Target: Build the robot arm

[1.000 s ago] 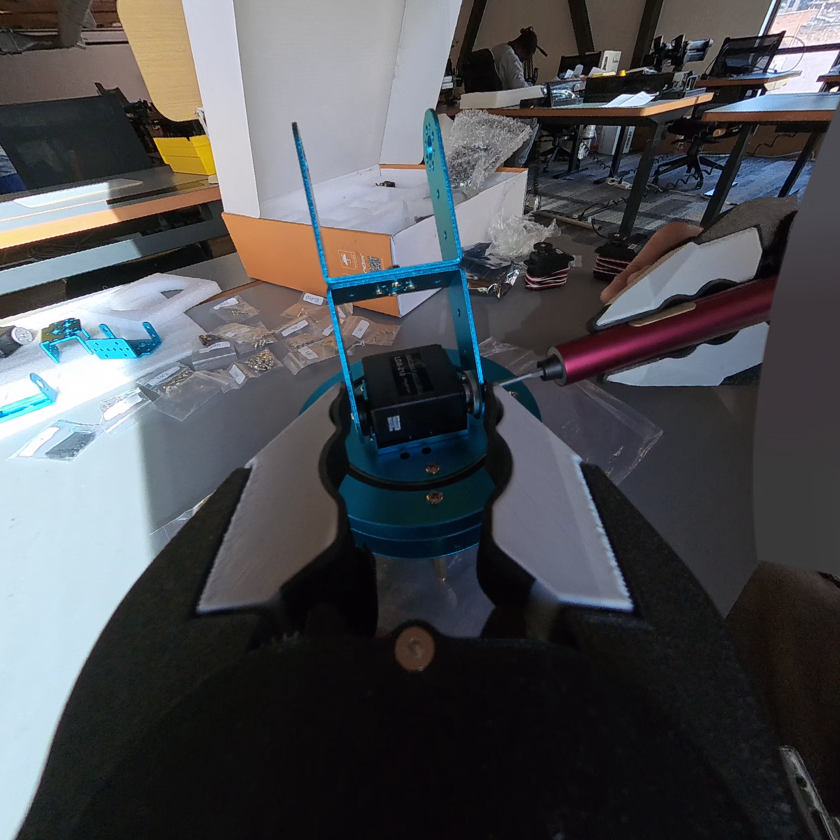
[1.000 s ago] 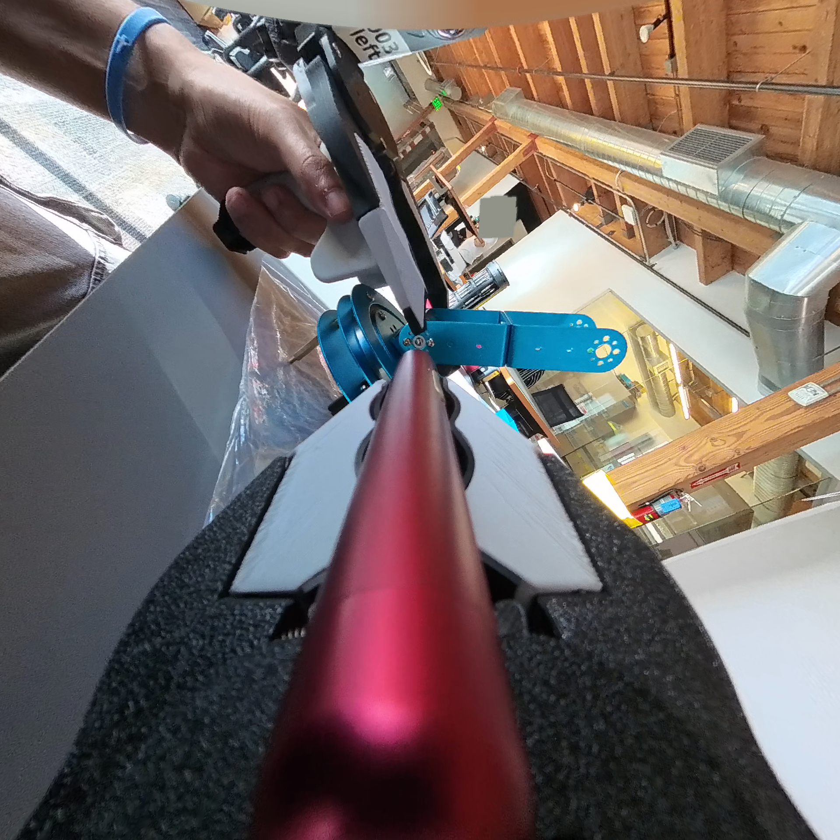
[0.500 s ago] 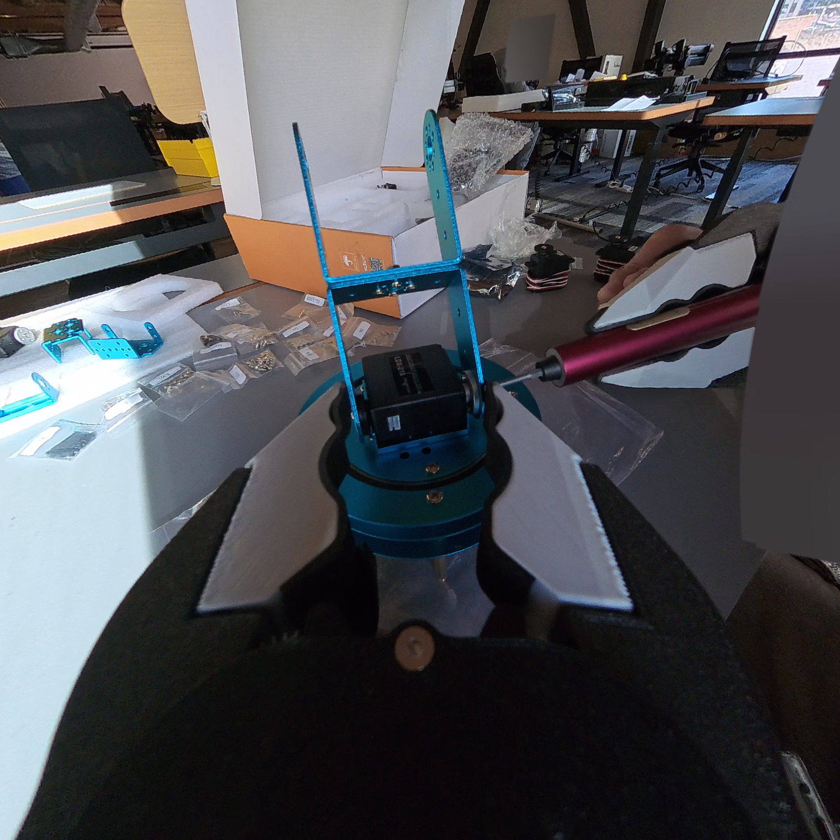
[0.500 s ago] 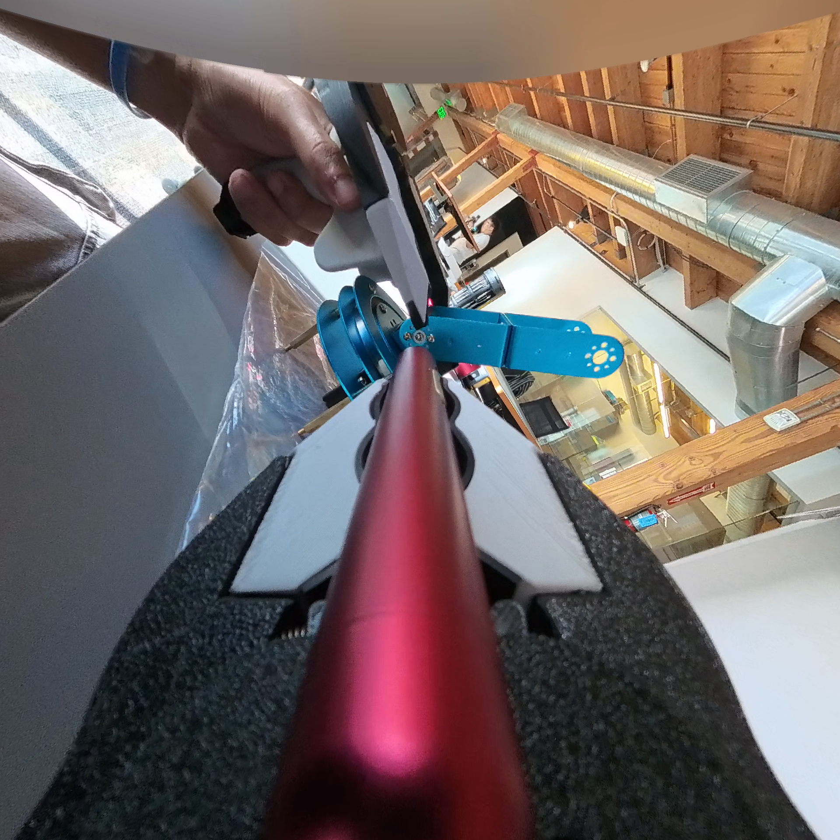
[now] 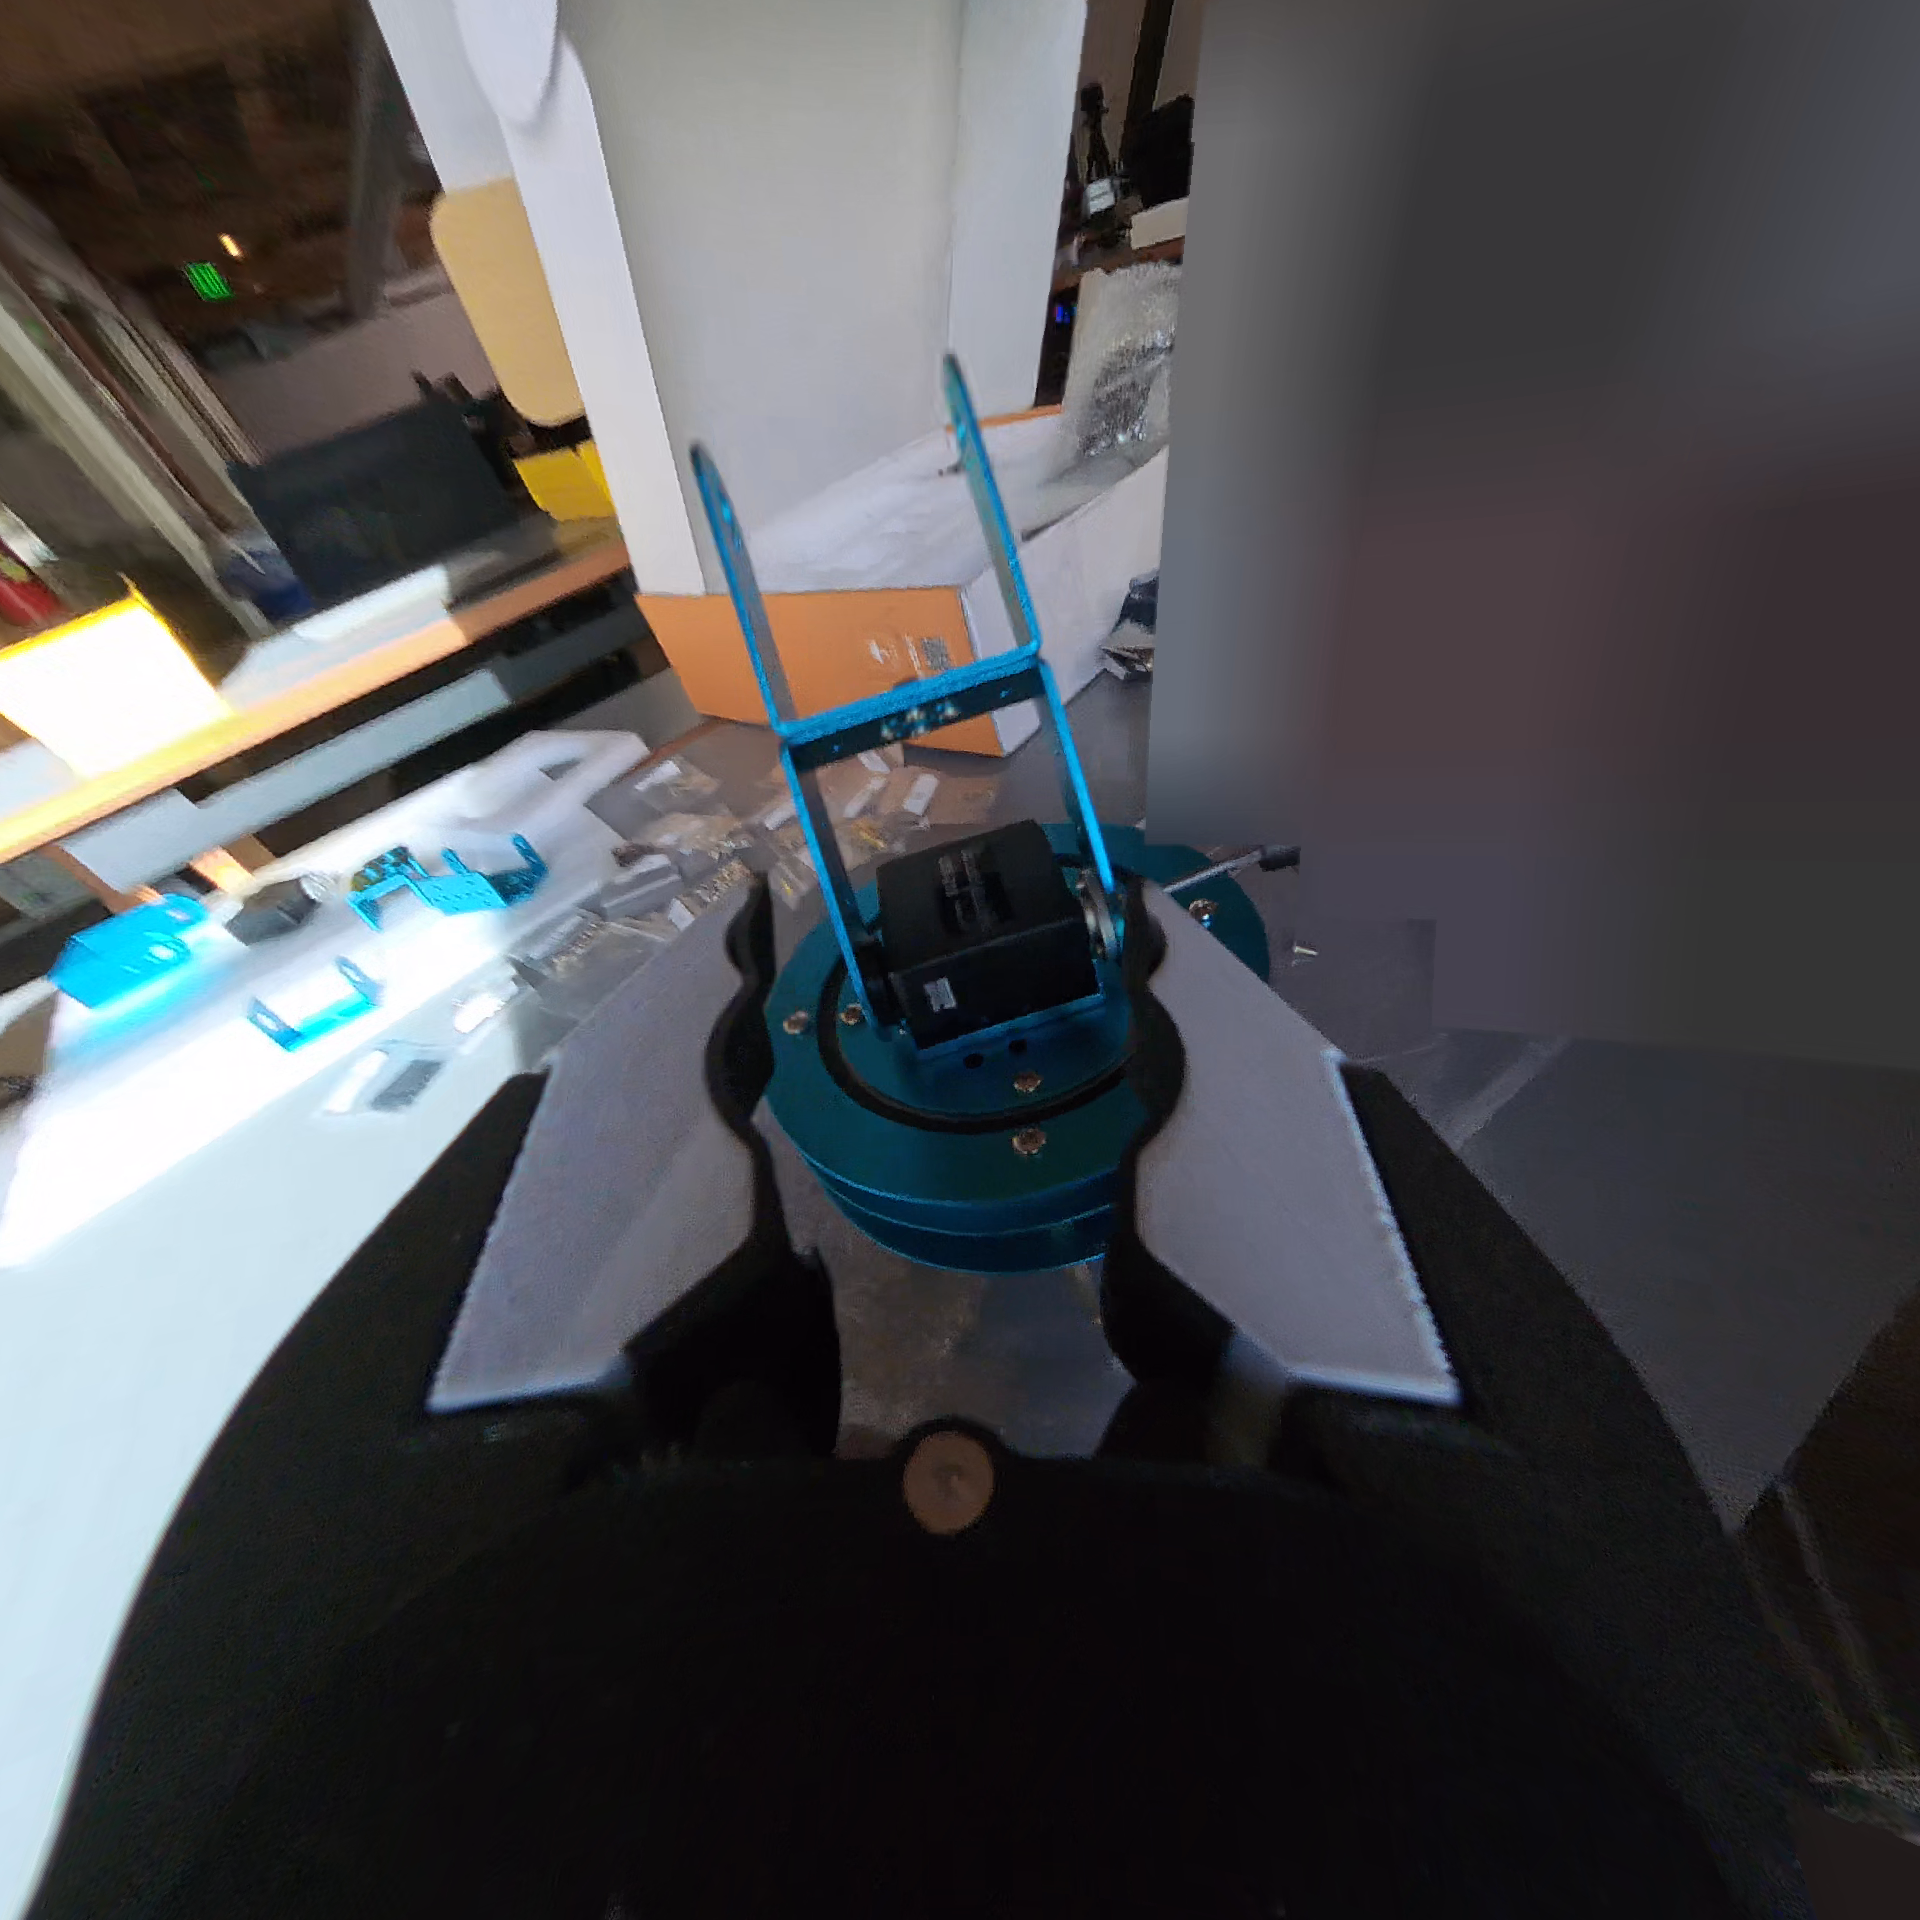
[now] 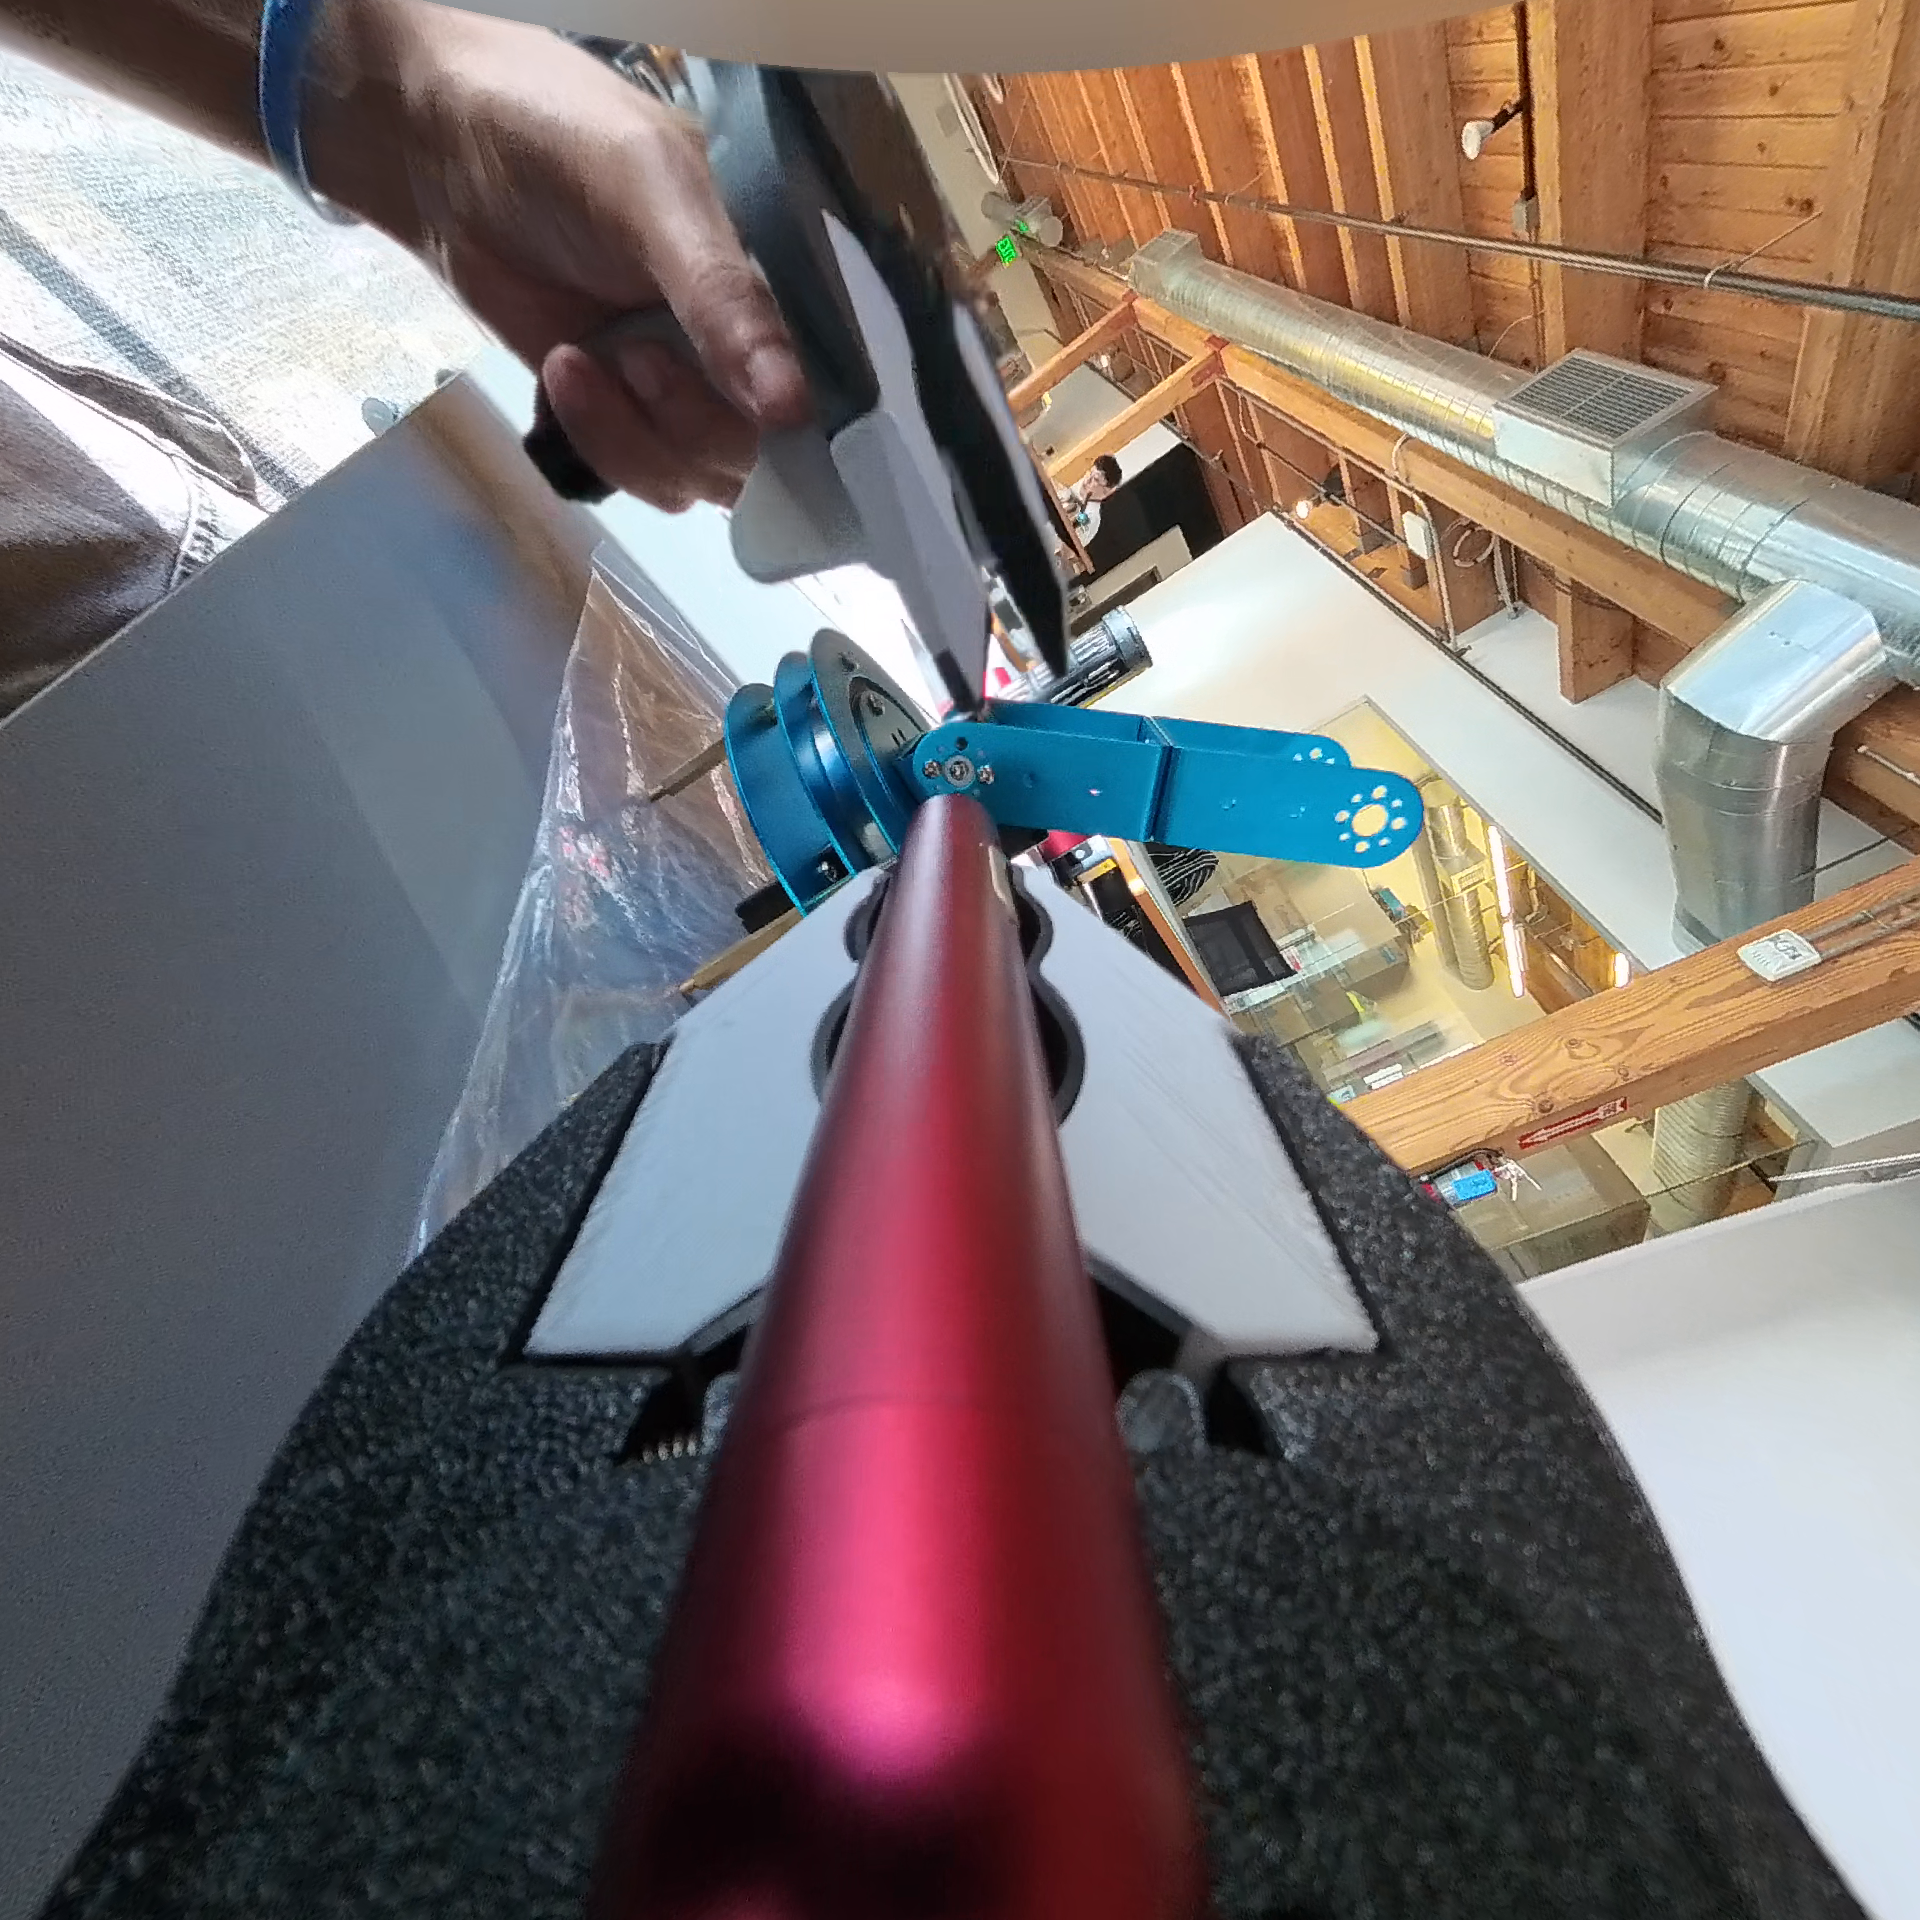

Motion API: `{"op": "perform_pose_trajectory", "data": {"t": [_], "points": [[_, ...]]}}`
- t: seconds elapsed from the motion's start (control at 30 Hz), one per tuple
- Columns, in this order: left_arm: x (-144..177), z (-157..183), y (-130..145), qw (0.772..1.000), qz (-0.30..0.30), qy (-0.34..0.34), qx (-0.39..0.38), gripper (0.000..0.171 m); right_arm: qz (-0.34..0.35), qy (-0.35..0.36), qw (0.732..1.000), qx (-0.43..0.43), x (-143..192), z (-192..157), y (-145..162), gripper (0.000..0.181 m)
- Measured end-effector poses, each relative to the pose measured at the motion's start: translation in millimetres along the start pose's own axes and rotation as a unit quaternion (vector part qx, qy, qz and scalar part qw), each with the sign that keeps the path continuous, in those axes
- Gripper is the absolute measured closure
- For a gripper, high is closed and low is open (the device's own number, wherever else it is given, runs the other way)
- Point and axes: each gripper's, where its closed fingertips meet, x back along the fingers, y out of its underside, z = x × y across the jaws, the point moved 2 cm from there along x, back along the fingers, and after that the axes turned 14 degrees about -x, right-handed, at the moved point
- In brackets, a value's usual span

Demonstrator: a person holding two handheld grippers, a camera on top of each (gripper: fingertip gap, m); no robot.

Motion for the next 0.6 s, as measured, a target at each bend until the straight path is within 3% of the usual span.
{"op": "perform_pose_trajectory", "data": {"t": [0.13,0.3,0.43,0.6], "points": [[12.9,26.6,-24.3,0.985,0.016,-0.005,-0.172,0.122,0.0,-0.003,1.0,-0.012,-0.7,0.6,0.0,0.16],[-7.3,73.1,-17.9,0.922,-0.025,0.016,-0.386,0.133,-0.001,-0.007,1.0,-0.027,-1.7,1.2,-0.2,0.161],[-25.3,82.6,-15.4,0.893,-0.035,0.004,-0.449,0.133,-0.002,-0.007,0.999,-0.031,-2.5,0.8,-0.5,0.16],[-36.1,78.9,-18.0,0.887,-0.044,-0.014,-0.459,0.143,-0.002,-0.007,0.999,-0.033,-2.6,1.1,-0.4,0.16]]}}
